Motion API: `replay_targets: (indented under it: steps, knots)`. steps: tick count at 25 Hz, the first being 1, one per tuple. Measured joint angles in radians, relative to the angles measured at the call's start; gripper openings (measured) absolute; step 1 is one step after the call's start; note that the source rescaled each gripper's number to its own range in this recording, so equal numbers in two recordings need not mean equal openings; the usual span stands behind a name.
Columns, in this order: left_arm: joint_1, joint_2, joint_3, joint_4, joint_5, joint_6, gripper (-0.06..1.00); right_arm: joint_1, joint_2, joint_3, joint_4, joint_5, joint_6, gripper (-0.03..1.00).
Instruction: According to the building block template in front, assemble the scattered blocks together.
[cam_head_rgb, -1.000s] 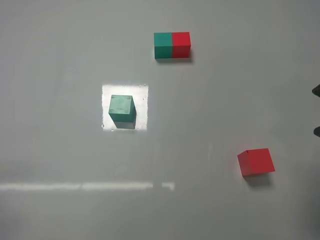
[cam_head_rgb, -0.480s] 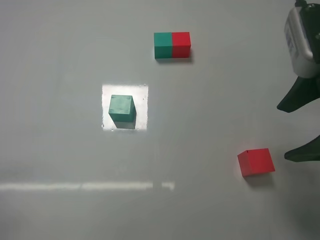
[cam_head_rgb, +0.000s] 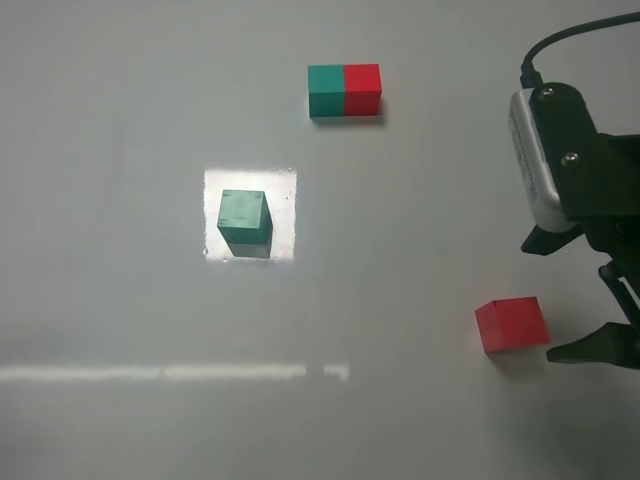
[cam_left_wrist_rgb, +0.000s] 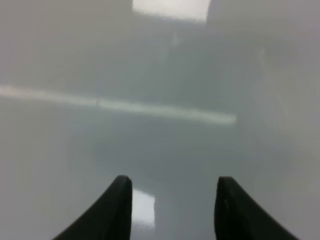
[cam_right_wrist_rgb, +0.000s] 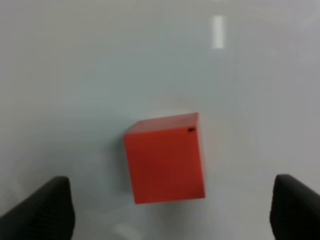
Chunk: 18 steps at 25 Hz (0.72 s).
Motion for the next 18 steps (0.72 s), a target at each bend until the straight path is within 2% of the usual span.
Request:
replay_targets:
  steps: [18]
  knots:
    - [0.0, 0.0, 0.0, 0.001, 0.0, 0.0, 0.05, 0.0, 0.0, 0.119, -0.065, -0.176, -0.045, 1.0]
